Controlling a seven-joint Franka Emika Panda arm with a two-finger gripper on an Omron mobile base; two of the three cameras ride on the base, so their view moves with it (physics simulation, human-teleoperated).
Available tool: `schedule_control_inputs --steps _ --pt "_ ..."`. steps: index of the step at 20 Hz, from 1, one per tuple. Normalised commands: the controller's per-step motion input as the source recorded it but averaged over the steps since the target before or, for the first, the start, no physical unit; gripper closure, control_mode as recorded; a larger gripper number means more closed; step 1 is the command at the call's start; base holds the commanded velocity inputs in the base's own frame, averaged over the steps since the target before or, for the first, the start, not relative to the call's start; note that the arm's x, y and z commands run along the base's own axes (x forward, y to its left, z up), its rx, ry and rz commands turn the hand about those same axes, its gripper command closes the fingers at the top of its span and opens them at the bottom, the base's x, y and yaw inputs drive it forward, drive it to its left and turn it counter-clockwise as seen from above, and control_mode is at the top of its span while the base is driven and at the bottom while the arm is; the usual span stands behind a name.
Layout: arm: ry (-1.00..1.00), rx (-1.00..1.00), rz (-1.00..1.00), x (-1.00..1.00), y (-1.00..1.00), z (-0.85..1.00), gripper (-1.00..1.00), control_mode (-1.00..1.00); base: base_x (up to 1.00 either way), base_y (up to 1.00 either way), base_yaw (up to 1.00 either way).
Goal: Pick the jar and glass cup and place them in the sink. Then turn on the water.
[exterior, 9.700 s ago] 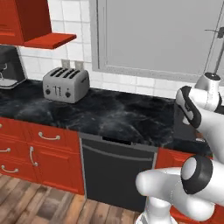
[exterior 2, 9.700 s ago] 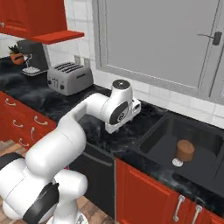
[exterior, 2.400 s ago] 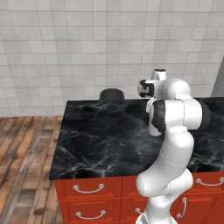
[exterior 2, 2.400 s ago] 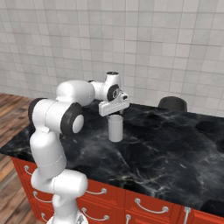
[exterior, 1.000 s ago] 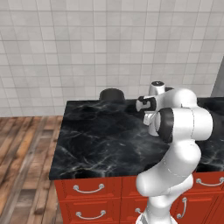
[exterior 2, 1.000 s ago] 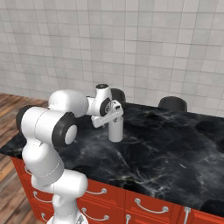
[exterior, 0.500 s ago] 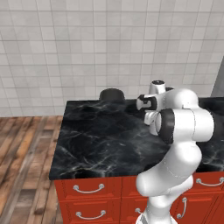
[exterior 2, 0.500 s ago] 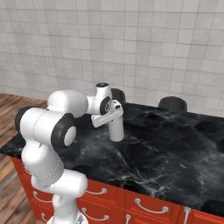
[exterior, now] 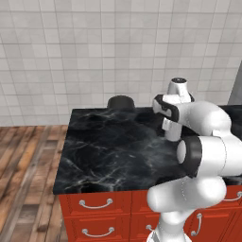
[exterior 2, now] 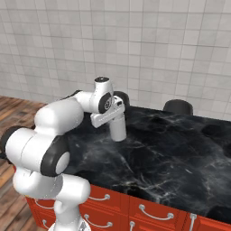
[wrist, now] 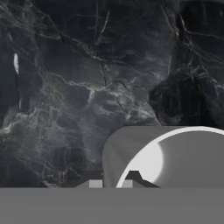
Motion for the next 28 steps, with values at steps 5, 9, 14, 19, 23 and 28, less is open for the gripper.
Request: schedule_control_inputs --steps 5,9,14,19,23,28 --pt "0.00 0.00 0.09 -0.30 0.00 0.74 1.00 -1.00 0.00 0.00 0.00" --pt "0.00 0.00 0.06 -0.41 0.05 0.60 1.00 -1.00 0.00 0.00 0.00" --pt "0.00 0.00 0.02 -0.68 0.00 0.30 1.00 -1.00 0.00 0.00 0.00" --pt "0.01 0.00 0.01 -0.30 0.03 0.00 1.00 1.00 -0.45 0.07 0.06" --pt "0.00 0.00 0.00 0.00 0.00 0.00 1.00 1.00 -0.52 0.25 0.43" --pt "0.00 0.00 0.00 0.00 0.00 0.00 1.00 1.00 -0.27 0.37 0.64"
